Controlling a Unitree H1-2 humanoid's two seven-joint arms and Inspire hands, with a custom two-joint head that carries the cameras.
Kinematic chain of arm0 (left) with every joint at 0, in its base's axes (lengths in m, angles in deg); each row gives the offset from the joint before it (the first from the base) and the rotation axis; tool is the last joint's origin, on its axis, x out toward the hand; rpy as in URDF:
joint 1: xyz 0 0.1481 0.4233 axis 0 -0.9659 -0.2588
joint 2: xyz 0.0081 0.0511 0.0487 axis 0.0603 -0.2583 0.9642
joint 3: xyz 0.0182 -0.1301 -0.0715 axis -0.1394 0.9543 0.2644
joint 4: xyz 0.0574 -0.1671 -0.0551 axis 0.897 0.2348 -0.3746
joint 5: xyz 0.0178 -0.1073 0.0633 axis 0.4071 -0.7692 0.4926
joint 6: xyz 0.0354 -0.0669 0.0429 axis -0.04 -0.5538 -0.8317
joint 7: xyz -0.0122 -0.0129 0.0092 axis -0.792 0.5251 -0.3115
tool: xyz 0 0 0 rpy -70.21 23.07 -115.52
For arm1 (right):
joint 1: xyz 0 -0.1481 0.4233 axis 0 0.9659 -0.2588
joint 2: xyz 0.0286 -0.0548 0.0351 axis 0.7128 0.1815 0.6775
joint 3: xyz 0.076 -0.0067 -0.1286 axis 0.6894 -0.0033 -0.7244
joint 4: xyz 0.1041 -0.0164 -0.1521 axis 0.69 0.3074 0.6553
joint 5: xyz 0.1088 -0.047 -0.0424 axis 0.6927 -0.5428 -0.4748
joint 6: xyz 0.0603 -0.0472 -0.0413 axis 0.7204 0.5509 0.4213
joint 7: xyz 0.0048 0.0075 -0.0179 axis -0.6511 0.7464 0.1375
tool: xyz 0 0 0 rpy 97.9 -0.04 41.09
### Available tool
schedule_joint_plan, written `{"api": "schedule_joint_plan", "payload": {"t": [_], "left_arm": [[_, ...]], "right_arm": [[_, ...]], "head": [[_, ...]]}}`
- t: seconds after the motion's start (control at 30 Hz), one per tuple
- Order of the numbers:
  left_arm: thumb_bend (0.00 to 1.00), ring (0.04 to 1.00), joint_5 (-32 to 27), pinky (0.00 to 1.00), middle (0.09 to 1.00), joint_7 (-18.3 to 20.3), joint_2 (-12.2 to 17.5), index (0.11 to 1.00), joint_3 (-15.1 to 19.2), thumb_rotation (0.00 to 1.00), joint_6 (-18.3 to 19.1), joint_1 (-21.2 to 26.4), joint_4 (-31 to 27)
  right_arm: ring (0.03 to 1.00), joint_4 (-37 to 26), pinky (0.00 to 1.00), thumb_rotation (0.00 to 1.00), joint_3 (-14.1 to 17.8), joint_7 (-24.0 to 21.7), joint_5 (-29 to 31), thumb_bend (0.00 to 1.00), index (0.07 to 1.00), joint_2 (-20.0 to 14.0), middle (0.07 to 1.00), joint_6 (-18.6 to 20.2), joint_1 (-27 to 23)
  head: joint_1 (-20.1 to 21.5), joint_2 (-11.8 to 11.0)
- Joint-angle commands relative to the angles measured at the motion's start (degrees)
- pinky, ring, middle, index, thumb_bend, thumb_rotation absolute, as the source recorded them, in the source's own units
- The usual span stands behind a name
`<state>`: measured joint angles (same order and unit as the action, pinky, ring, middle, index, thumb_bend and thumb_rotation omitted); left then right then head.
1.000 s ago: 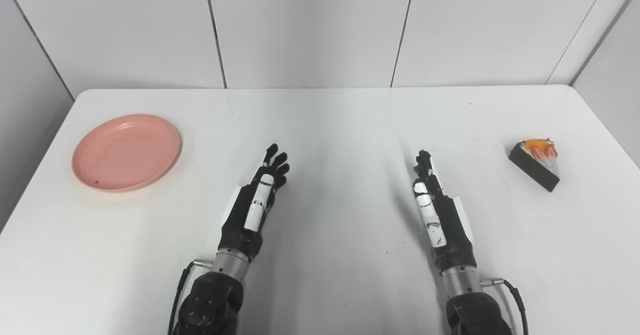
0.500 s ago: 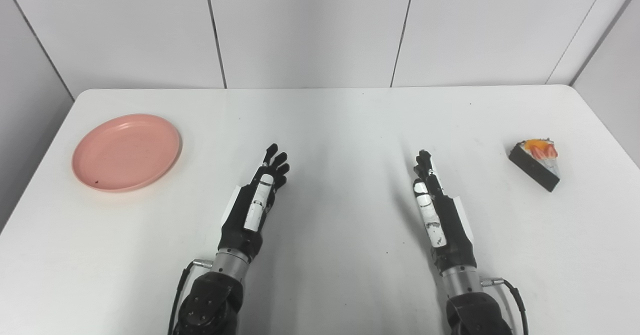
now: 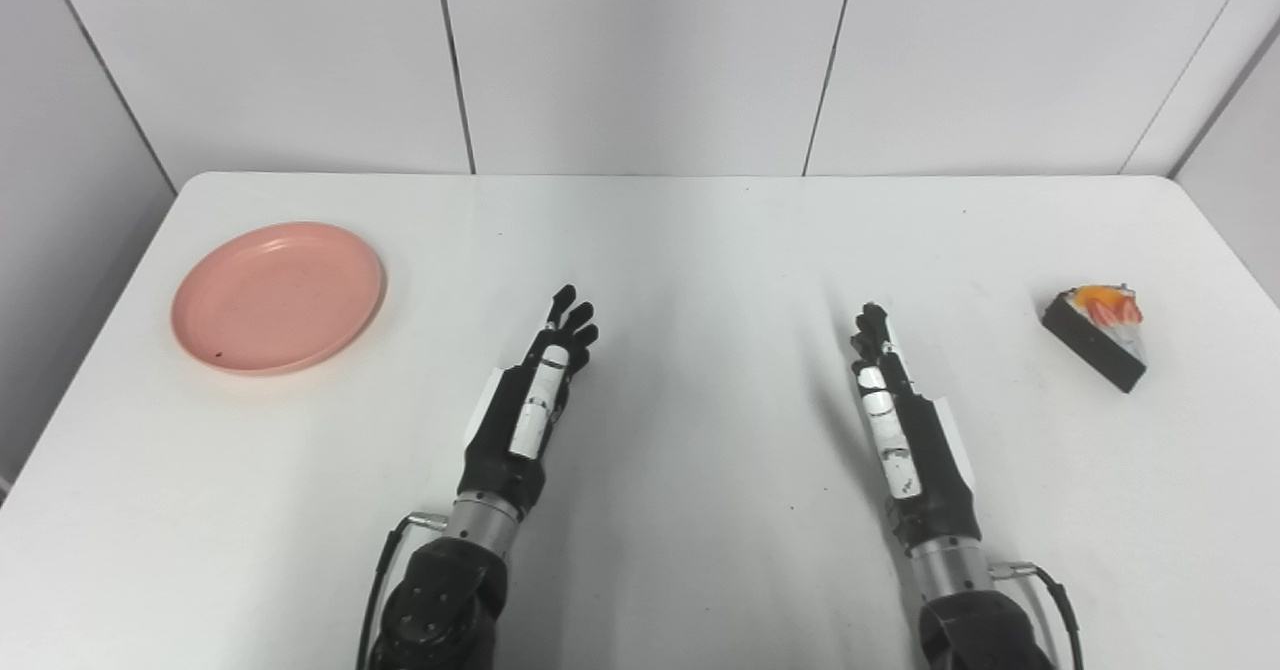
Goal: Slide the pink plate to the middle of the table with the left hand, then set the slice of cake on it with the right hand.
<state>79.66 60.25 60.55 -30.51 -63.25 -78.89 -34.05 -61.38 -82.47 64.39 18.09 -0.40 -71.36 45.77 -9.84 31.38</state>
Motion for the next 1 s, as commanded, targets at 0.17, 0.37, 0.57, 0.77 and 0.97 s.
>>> {"api": "schedule_joint_plan", "payload": {"t": [0.17, 0.37, 0.57, 0.77, 0.97], "left_arm": [[0.39, 0.955, 3.34, 0.97, 0.968, -1.91, -2.33, 0.975, -1.84, 1.0, -3.76, -2.0, 7.62], [0.38, 0.958, 4.44, 0.96, 0.969, -2.62, -2.87, 0.974, -2.0, 1.0, -6.11, -1.75, 9.95], [0.39, 0.967, 4.55, 0.97, 0.978, -2.9, -3.2, 0.98, -2.08, 1.0, -5.93, -1.52, 10.77], [0.38, 0.964, 4.61, 0.97, 0.974, -3.16, -3.37, 0.978, -2.12, 1.0, -6.22, -1.3, 11.35], [0.39, 0.96, 4.74, 0.97, 0.971, -3.32, -3.18, 0.974, -2.3, 1.0, -6.65, -1.46, 10.84]], "right_arm": [[0.999, 3.89, 1.0, 1.0, 1.72, -2.03, 4.03, 0.33, 1.0, -1.93, 1.0, -5.78, 0.23], [1.0, 5.42, 1.0, 1.0, 1.93, -2.43, 4.48, 0.27, 1.0, -2.25, 1.0, -6.86, 0.38], [1.0, 6.63, 1.0, 1.0, 2.27, -2.79, 5.37, 0.15, 1.0, -2.27, 1.0, -7.58, 0.24], [1.0, 6.29, 1.0, 1.0, 2.32, -2.84, 5.14, 0.11, 1.0, -2.26, 1.0, -6.85, 0.23], [1.0, 6.04, 1.0, 1.0, 2.47, -3.25, 6.48, 0.1, 1.0, -1.9, 1.0, -6.72, 0.22]], "head": [[-5.67, -3.45], [-8.45, -5.81], [-9.51, -6.53], [-9.93, -6.76], [-9.69, -6.0]]}}
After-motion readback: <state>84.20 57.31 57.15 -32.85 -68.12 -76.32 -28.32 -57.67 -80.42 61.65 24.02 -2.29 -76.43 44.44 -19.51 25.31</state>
